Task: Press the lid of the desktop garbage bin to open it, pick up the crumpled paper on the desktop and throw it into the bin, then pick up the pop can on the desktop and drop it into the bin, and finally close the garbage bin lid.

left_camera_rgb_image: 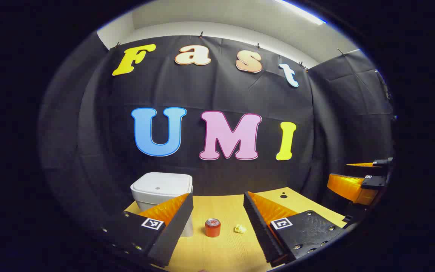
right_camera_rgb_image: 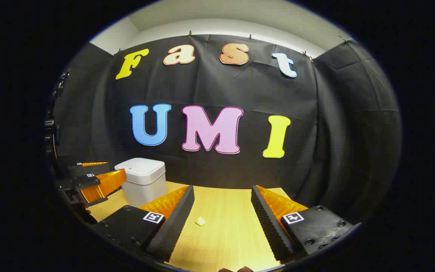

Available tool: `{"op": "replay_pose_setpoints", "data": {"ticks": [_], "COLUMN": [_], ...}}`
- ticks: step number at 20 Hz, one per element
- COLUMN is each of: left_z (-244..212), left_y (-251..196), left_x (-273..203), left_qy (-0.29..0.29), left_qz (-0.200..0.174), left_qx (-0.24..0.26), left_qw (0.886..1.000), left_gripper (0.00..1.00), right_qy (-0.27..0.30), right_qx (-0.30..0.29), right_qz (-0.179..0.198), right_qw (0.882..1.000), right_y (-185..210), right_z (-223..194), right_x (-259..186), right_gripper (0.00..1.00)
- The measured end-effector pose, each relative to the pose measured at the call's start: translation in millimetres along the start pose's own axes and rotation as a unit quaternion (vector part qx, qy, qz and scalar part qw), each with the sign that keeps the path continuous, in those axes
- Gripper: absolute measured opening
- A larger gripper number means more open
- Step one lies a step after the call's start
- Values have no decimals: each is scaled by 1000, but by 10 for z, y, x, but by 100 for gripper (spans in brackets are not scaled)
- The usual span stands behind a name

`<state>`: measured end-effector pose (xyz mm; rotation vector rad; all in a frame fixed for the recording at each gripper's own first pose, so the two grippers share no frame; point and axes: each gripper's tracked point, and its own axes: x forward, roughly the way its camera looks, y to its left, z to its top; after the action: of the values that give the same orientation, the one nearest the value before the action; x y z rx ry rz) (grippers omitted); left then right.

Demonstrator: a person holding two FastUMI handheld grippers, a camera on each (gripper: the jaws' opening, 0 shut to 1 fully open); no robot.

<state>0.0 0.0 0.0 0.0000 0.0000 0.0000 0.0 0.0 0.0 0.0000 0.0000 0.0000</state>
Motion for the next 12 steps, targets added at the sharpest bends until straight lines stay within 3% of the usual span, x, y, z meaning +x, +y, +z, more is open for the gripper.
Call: {"op": "replay_pose_setpoints", "data": {"ticks": [4, 12], "left_z": [18, -13], "left_y": [35, 315], "left_x": [-46, -171], "left_qy": [-6, 0], "left_qz": [-7, 24], "left_qx": [10, 22], "left_qw": [1000, 999], "left_gripper": [88, 88], "right_qy": [10, 6], "right_qx": [-1, -14], "right_qz": [5, 32], "right_qw": [1000, 999], "right_y": [11, 74], "right_z": [-50, -47], "right_x": [26, 26], "right_gripper": [98, 98]}}
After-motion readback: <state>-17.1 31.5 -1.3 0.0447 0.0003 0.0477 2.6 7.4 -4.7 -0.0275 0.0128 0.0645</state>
